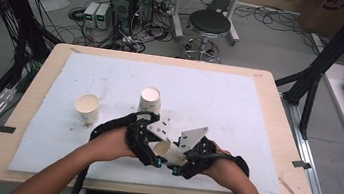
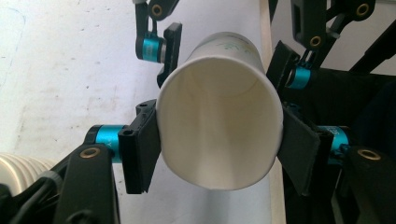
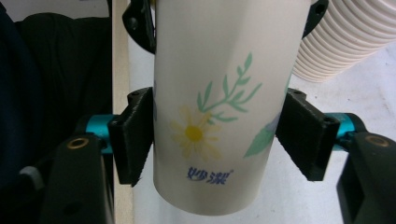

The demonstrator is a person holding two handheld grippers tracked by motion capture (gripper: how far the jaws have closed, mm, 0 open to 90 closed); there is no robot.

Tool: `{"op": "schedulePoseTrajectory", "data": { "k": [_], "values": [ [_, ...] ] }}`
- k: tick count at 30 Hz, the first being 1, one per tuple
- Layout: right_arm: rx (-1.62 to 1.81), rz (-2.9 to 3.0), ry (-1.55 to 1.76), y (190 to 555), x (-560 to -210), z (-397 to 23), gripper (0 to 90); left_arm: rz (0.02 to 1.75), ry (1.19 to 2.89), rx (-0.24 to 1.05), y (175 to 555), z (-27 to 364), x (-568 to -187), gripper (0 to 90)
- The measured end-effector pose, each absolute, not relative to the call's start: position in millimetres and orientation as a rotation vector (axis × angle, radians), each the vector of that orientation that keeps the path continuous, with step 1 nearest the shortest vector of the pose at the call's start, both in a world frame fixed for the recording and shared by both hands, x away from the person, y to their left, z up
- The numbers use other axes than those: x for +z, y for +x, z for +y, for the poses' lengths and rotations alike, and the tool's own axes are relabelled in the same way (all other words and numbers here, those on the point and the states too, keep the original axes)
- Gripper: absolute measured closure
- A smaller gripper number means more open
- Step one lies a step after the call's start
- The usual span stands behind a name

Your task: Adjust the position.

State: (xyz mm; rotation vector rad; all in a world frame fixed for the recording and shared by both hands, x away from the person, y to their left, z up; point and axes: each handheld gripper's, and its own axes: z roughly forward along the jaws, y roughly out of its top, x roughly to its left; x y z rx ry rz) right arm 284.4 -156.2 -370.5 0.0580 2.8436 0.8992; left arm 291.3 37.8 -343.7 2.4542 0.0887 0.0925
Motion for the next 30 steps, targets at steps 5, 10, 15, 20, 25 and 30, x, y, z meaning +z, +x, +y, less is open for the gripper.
{"op": "schedulePoseTrajectory", "data": {
  "k": [5,10,15,20,25,30],
  "values": [
    [0.886,2.858,0.079,284.4,-371.7,-155.5,36.1,0.099,2.443,0.098,291.3,37.0,-343.9,33.8],
    [0.914,2.859,0.104,284.9,-374.7,-156.7,36.4,0.110,2.419,0.097,291.7,37.9,-346.4,30.9],
    [0.936,2.865,0.115,286.0,-373.9,-160.8,36.2,0.079,2.336,0.116,292.4,45.0,-345.7,20.9],
    [0.965,2.858,0.149,287.0,-372.7,-170.7,36.0,0.073,2.251,0.112,292.8,59.0,-343.3,18.1],
    [1.002,2.846,0.203,286.3,-374.7,-184.7,35.9,0.136,2.154,0.107,292.7,77.8,-345.2,18.1],
    [1.044,2.823,0.248,285.0,-378.6,-197.0,35.8,0.209,2.065,0.129,292.8,95.3,-350.8,18.1]
  ]
}}
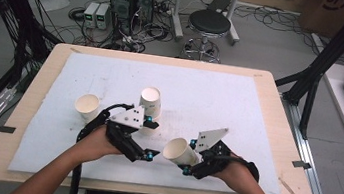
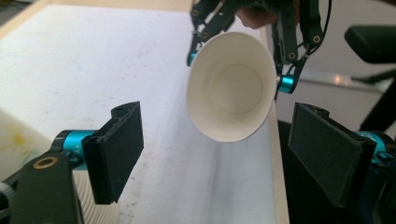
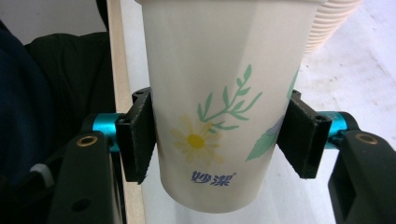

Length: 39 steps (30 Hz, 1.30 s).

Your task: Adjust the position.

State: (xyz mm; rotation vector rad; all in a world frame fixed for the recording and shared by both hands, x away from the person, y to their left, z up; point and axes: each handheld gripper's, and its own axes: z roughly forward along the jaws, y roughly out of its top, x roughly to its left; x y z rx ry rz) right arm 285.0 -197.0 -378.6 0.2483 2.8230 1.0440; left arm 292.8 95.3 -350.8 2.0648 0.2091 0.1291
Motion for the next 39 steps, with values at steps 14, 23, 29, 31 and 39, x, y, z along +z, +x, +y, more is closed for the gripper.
{"op": "schedulePoseTrajectory", "data": {
  "k": [14,23,29,31,39],
  "values": [
    [1.196,2.711,0.359,280.6,-395.2,-219.4,35.0,0.393,1.860,0.182,290.9,123.2,-385.5,18.1],
    [1.321,2.556,0.475,278.5,-404.3,-236.8,34.9,0.463,1.798,0.241,287.8,131.1,-405.2,18.1],
    [1.372,2.430,0.560,278.7,-404.9,-250.6,34.9,0.490,1.771,0.271,287.0,135.3,-415.6,18.1],
    [1.384,2.385,0.585,279.0,-405.1,-255.4,34.8,0.500,1.760,0.275,287.4,136.7,-419.1,18.1],
    [1.424,2.259,0.697,280.2,-407.9,-269.7,34.6,0.526,1.740,0.286,289.1,138.5,-427.5,18.3]
  ]
}}
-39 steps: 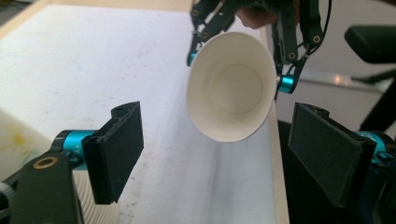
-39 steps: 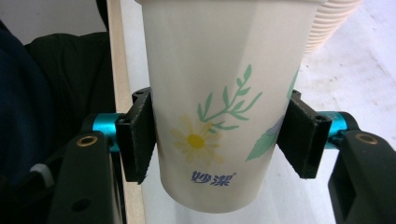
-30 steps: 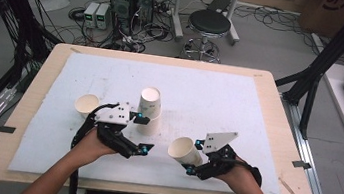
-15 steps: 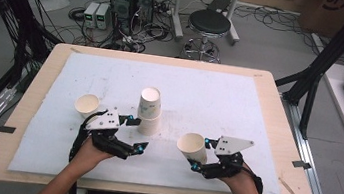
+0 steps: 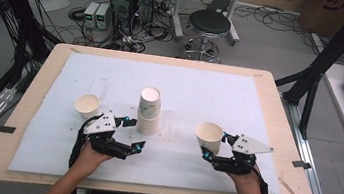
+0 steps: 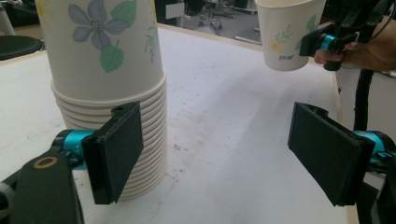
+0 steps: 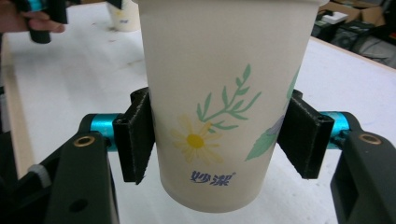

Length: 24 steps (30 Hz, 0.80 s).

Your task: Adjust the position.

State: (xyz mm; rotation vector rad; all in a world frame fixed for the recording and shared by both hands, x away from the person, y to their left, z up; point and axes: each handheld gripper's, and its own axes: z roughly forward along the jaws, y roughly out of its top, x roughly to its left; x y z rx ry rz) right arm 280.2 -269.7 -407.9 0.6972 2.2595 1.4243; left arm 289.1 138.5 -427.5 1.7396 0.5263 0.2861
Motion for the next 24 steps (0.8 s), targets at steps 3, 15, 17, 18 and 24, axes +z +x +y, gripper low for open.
{"op": "schedulePoseTrajectory", "data": {
  "k": [3,15,17,18,24],
  "values": [
    [1.438,2.223,0.728,282.1,-409.0,-273.8,34.6,0.528,1.734,0.289,289.1,137.9,-428.2,18.3],
    [1.485,2.047,0.829,283.5,-407.1,-287.1,34.6,0.530,1.728,0.304,282.6,139.4,-432.7,18.3],
    [1.489,2.030,0.838,283.6,-407.3,-288.2,34.6,0.531,1.725,0.304,282.4,139.5,-432.6,18.3],
    [1.488,2.024,0.844,283.5,-407.7,-288.5,34.6,0.530,1.731,0.304,282.0,139.6,-432.5,18.3],
    [1.481,2.015,0.854,284.5,-409.4,-289.8,34.6,0.526,1.731,0.308,281.6,138.3,-432.9,18.3]
  ]
}}
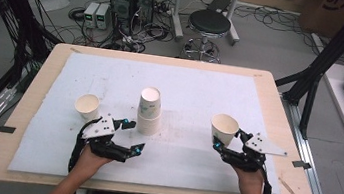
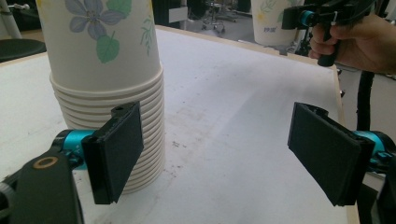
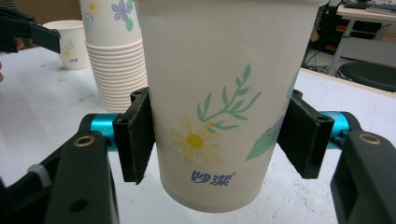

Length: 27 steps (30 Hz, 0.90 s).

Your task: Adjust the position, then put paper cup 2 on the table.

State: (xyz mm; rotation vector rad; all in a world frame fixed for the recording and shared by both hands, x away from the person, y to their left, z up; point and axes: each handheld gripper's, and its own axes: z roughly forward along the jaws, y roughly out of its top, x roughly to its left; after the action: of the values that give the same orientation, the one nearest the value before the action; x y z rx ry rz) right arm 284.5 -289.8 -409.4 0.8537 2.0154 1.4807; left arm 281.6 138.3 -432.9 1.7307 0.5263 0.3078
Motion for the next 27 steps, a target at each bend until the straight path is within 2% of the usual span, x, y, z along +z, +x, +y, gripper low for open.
{"op": "schedulePoseTrajectory", "data": {
  "k": [10,27],
  "values": [
    [1.463,1.986,0.880,288.4,-408.5,-293.1,34.6,0.528,1.729,0.313,282.2,140.3,-432.6,18.2],
    [1.363,2.001,1.047,336.1,-435.3,-271.2,34.6,0.537,1.744,0.311,282.6,142.8,-434.9,18.2]
  ]
}}
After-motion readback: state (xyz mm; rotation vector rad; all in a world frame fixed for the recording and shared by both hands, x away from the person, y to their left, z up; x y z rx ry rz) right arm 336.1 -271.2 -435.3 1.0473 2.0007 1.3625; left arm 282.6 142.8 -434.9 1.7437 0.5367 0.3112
